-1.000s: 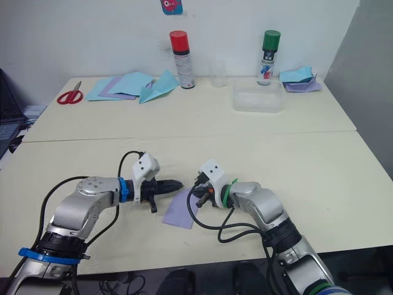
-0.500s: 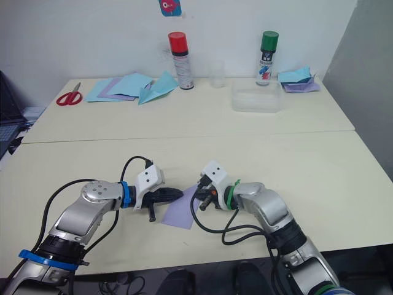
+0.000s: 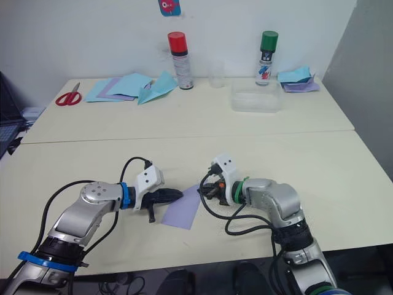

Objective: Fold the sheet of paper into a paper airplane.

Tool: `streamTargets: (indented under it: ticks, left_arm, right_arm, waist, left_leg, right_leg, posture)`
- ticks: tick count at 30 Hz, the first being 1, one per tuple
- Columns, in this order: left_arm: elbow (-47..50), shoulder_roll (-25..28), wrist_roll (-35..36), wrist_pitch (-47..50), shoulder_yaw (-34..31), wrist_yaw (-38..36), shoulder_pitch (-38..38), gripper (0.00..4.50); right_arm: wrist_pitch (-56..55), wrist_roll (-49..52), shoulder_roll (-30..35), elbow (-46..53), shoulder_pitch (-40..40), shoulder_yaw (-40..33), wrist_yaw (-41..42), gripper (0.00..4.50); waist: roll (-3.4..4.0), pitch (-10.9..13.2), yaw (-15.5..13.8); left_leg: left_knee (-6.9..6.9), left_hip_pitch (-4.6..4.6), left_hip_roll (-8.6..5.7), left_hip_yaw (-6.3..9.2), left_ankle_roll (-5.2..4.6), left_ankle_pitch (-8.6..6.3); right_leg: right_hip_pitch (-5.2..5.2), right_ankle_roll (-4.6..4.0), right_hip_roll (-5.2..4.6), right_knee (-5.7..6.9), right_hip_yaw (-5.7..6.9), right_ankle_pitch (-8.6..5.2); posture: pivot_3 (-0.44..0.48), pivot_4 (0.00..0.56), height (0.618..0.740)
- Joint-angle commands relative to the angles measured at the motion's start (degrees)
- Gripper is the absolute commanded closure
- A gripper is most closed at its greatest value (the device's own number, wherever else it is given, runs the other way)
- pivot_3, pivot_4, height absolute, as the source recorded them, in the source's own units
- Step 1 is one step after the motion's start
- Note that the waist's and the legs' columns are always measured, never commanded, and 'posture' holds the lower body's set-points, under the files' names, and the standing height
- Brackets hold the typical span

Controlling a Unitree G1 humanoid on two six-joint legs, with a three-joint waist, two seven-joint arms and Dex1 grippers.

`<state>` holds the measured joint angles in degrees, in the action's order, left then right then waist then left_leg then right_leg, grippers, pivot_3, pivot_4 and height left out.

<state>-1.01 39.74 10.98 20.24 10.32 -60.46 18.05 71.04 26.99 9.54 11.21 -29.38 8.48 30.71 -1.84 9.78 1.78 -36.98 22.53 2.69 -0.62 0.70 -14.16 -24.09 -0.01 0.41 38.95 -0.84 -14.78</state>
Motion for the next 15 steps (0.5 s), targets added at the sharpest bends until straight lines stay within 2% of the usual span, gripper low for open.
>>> streamTargets:
  ticks: [1, 5, 9, 10, 13, 15]
  left_arm:
    - [-1.07, -0.19, -1.05, 1.42, 1.77, -0.33, -1.71, 4.5]
    - [-1.13, -0.36, -1.1, 1.26, 1.72, -0.27, -1.83, 4.5]
    - [-0.96, -0.6, -1.15, 1.15, 1.76, -0.18, -2.09, 4.5]
    - [-0.95, -0.73, -1.19, 1.09, 1.75, -0.12, -2.15, 4.5]
    - [-0.9, -1.05, -1.32, 0.98, 1.66, -0.07, -2.25, 4.5]
    - [-0.48, -1.14, -1.31, 1.14, 1.64, 0.01, -2.38, 4.5]
  right_arm:
    - [5.45, 2.97, -0.81, 3.49, 0.45, -3.32, -2.02, 2.54]
    - [9.58, 4.41, -1.86, 4.52, 0.62, -5.6, -3.82, 2.54]
    - [8.8, 4.6, -1.64, 5.11, 0.49, -5.15, -4.45, 2.54]
    - [5.15, 3.71, -0.49, 5.51, 0.45, -3.13, -3.2, 2.54]
    - [-13.3, -3.73, 9.01, 8.28, 1.31, 9.92, 5.87, 2.54]
    - [-21.92, -6.88, 12.18, 7.82, 2.02, 13.89, 9.17, 2.91]
  waist:
    - [0.0, 0.0, 0.0]
    - [0.0, 0.0, 0.02]
    - [0.0, 0.0, 0.04]
    - [0.0, 0.0, 0.04]
    - [0.01, 0.0, 0.08]
    - [0.01, 0.0, 0.07]
  left_leg:
    - [0.0, 0.0, 0.0, -0.01, 0.0, 0.0]
    - [0.0, -0.01, -0.01, 0.0, 0.0, 0.0]
    - [0.0, -0.01, -0.02, 0.0, 0.0, 0.0]
    - [0.0, -0.01, -0.02, 0.0, 0.0, 0.0]
    - [0.0, 0.0, -0.06, -0.02, 0.0, 0.0]
    - [0.01, 0.01, -0.08, -0.02, -0.01, 0.0]
  right_leg:
    - [0.0, 0.0, 0.0, 0.0, -0.01, 0.0]
    - [0.0, 0.0, 0.0, 0.0, 0.0, 0.0]
    - [0.0, 0.0, 0.0, 0.0, 0.0, 0.0]
    - [0.0, 0.0, 0.0, 0.0, 0.0, 0.0]
    - [0.0, 0.0, -0.01, -0.06, 0.0, 0.0]
    - [0.02, 0.01, -0.01, -0.11, 0.01, -0.01]
  posture:
    - [0.0, 0.15, 0.74]
    - [0.0, 0.15, 0.74]
    - [0.0, 0.15, 0.74]
    - [0.0, 0.15, 0.74]
    - [0.0, 0.15, 0.74]
    - [0.0, 0.15, 0.74]
